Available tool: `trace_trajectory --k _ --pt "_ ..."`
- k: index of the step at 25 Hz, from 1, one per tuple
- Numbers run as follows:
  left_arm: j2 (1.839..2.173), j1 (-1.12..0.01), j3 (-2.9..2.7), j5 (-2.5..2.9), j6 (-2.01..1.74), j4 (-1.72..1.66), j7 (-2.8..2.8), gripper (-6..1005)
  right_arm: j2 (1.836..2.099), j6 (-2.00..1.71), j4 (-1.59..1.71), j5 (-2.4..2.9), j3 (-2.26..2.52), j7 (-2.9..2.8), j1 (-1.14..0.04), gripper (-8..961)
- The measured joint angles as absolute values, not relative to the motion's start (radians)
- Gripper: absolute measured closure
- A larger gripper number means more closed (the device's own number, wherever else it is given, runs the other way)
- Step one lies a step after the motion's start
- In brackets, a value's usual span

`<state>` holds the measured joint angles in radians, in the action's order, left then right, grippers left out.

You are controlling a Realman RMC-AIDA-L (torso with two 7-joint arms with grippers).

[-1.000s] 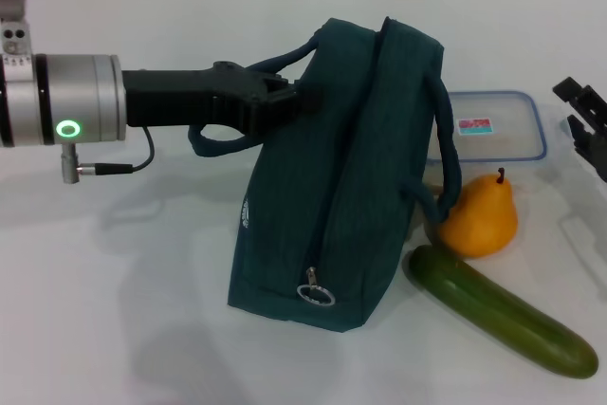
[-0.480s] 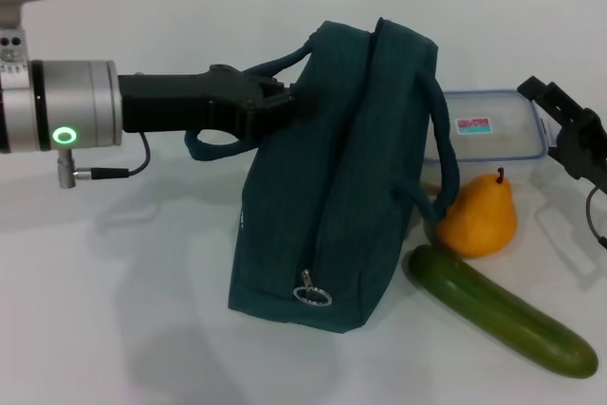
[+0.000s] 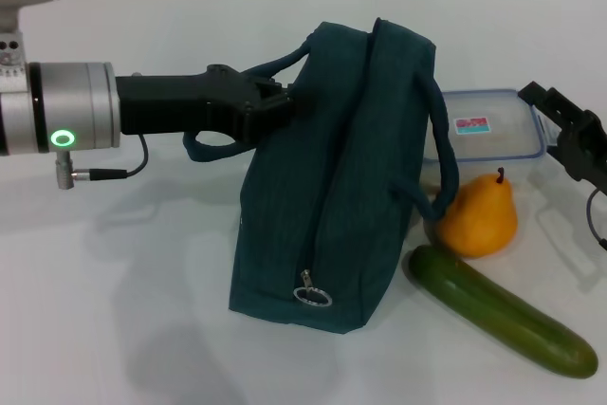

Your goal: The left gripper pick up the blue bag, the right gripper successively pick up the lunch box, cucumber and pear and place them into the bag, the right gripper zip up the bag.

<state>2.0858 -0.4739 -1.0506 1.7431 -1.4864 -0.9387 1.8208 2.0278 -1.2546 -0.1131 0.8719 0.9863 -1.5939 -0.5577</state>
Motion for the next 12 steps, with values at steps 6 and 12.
trace_trajectory --k 6,12 --pt "2.088 -0.474 -1.052 1.739 -1.485 -0.939 1.810 957 2.028 -1.253 -0.111 0.866 0.985 -1.593 -0.551 341" --pt "2.089 -0.474 -1.053 1.738 -1.484 -0.932 1.803 958 2.028 -1.254 -0.107 0.867 0.975 -1.580 -0.545 619"
